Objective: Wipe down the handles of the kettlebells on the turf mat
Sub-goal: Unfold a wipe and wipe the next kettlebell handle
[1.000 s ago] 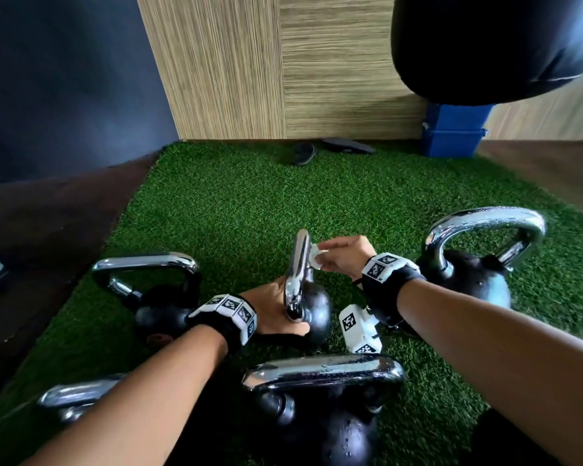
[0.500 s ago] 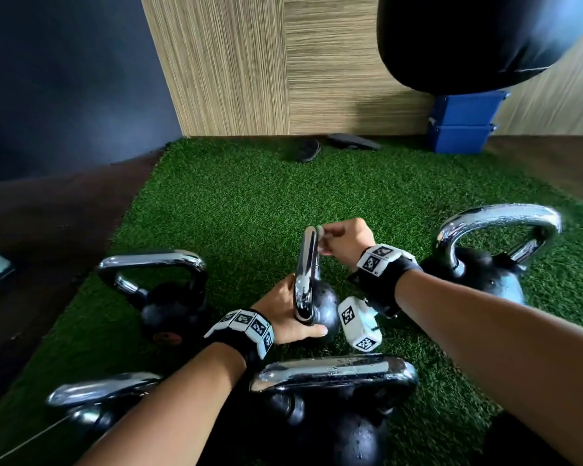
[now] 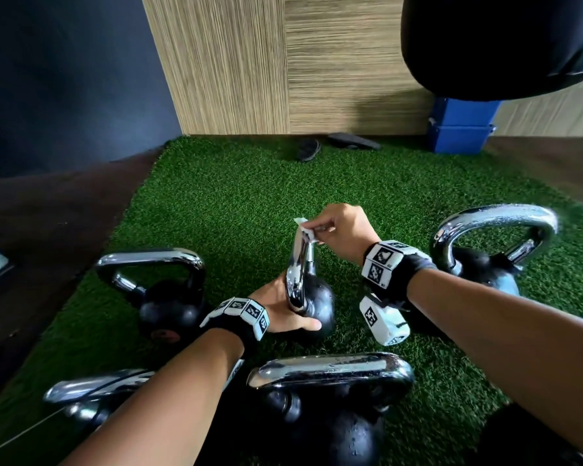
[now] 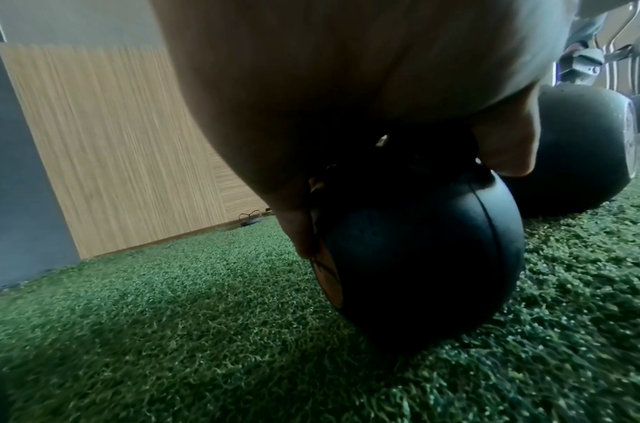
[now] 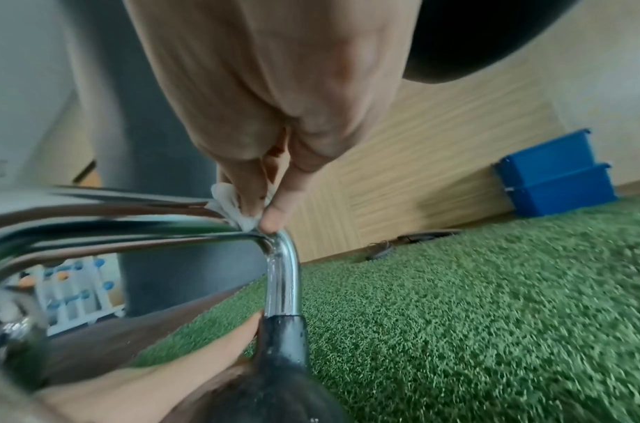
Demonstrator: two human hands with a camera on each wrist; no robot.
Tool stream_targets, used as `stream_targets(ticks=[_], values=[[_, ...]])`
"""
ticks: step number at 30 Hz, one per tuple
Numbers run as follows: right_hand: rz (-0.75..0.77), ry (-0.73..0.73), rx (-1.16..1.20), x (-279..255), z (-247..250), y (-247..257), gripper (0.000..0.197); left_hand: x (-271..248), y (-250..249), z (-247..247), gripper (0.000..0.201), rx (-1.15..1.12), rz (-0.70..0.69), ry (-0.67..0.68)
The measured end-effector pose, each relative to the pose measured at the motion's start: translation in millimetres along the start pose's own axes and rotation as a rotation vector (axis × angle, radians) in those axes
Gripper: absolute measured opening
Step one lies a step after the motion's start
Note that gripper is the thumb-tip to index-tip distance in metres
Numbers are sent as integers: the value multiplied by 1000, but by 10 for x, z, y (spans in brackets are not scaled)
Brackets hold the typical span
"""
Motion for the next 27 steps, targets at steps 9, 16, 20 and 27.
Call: stream_targets(ticks=[9, 16, 20, 27], values=[[137, 91, -73, 14, -1, 306, 17, 75, 76, 51, 75, -147, 33, 48], [229, 171, -32, 17, -75, 445, 17, 22, 227, 38, 83, -296, 61, -2], [141, 214, 83, 19, -157, 387, 14, 65, 299, 37, 77, -266, 129, -4], [-26, 375, 294, -59, -330, 320, 19, 124, 349, 44, 94, -209, 26, 21]])
Point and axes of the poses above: each hand's wrist, its own x-axis towards the middle knuckle, its own z-axis out of the back of the hand, y = z × x, the point moved 5 cm from there along x, towards the middle knuckle, and after that the axes turned 1 degree about y, right-handed, at the moved point
